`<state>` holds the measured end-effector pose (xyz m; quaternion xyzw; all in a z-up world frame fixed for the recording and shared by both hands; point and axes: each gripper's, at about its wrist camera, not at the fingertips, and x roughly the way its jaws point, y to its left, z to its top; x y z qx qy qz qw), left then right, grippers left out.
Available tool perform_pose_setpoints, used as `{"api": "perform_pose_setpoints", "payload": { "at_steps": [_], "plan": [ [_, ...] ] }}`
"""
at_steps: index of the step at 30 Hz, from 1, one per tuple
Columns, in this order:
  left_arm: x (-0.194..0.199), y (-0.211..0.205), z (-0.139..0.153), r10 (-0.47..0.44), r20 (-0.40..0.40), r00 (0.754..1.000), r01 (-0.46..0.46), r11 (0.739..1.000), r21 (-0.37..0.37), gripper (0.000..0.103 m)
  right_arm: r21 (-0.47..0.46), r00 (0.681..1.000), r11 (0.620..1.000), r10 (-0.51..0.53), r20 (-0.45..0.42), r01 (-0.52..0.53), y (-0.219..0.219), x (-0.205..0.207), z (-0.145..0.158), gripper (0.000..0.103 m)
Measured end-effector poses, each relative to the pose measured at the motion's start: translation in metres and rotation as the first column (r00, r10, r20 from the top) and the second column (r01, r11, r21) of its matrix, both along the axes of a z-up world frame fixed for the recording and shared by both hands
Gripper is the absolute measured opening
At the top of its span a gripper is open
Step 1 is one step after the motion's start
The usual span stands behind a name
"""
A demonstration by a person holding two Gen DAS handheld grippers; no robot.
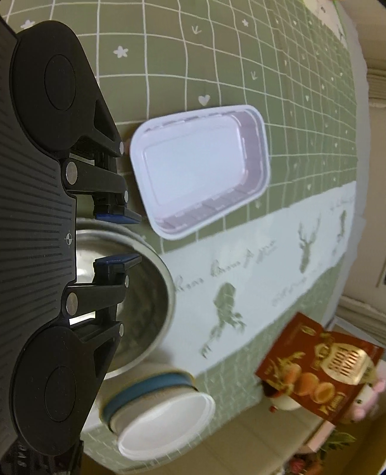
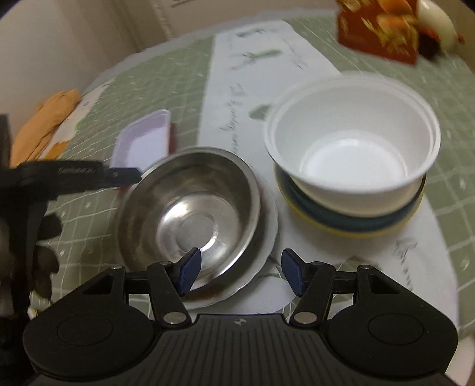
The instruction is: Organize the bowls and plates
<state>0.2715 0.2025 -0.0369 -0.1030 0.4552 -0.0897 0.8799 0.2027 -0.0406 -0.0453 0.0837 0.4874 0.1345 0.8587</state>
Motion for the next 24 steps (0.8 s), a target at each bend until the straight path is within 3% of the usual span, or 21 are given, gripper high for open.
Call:
{"api": "perform_pose_setpoints", "payload": {
  "at_steps": [5, 12, 18, 24],
  "plan": [
    [0.003, -0.002, -0.011, -0.026, -0.033, 0.999, 0.026, 1.0, 0.016, 0.026, 0.047, 0.994, 0.994, -0.096, -0.046, 0.098, -0.004, 0.01, -0.02, 0.06],
    [0.007, -0.005, -0.021, -0.058, -0.063, 0.996, 0.059, 0.998, 0.017, 0.027, 0.103, 0.994, 0.994, -0.029, -0.109, 0.04, 0.012, 0.014, -0.038, 0.06],
    [0.012, -0.003, -0.023, -0.06, -0.064, 0.996, 0.061, 0.998, 0.006, 0.028, 0.069, 0.995, 0.997, -0.038, -0.089, 0.044, 0.022, 0.014, -0.037, 0.061],
    [0.021, -0.001, -0.023, -0.04, -0.054, 0.998, 0.04, 0.999, -0.002, 0.036, 0.082, 0.995, 0.996, -0.026, -0.094, 0.034, 0.031, 0.012, -0.036, 0.064]
  ]
}}
